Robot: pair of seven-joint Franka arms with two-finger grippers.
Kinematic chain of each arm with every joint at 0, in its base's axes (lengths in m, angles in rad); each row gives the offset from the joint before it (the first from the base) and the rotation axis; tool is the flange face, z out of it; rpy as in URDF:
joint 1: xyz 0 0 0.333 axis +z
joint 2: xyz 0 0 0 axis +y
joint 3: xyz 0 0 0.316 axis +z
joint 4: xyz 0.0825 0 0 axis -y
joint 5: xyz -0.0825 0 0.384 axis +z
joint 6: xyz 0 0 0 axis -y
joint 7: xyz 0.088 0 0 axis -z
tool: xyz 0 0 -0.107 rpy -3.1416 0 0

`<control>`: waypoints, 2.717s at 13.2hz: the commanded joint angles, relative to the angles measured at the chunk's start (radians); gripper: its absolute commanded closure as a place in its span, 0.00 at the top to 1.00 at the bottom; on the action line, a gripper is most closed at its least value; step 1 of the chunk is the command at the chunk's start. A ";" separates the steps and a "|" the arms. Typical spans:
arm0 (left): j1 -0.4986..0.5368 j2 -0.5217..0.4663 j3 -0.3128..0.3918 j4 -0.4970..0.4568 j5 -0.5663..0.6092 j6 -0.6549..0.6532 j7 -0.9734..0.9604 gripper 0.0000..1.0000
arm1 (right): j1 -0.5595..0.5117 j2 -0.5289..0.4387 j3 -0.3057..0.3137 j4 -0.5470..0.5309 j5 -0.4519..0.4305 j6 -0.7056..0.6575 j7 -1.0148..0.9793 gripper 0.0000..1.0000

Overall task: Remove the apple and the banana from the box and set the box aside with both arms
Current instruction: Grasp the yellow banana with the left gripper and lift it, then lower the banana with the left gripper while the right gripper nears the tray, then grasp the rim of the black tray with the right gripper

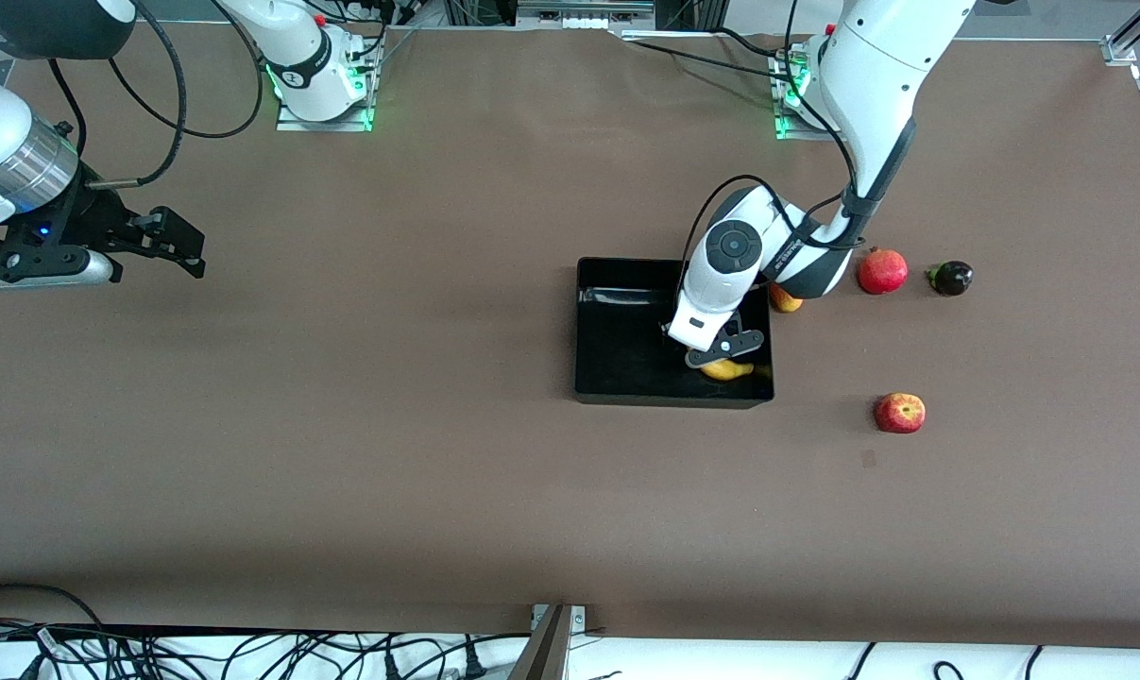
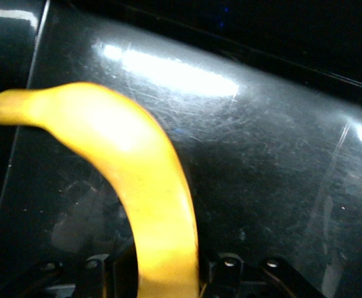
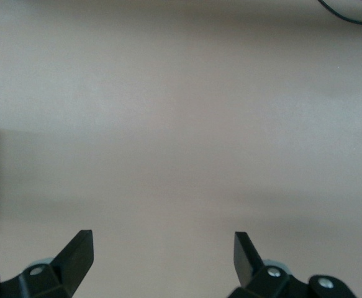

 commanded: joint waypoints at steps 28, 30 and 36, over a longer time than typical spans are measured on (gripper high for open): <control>0.636 0.105 0.157 0.319 -0.125 -0.133 1.332 0.00 | 0.444 0.400 0.018 0.074 0.028 0.256 0.299 1.00; 0.636 0.104 0.157 0.259 -0.125 -0.063 1.332 0.00 | 0.530 0.529 0.018 0.175 0.027 0.292 0.461 1.00; 0.630 0.096 0.157 0.202 -0.123 -0.004 1.332 1.00 | 0.641 0.694 0.016 0.244 0.028 0.491 0.651 1.00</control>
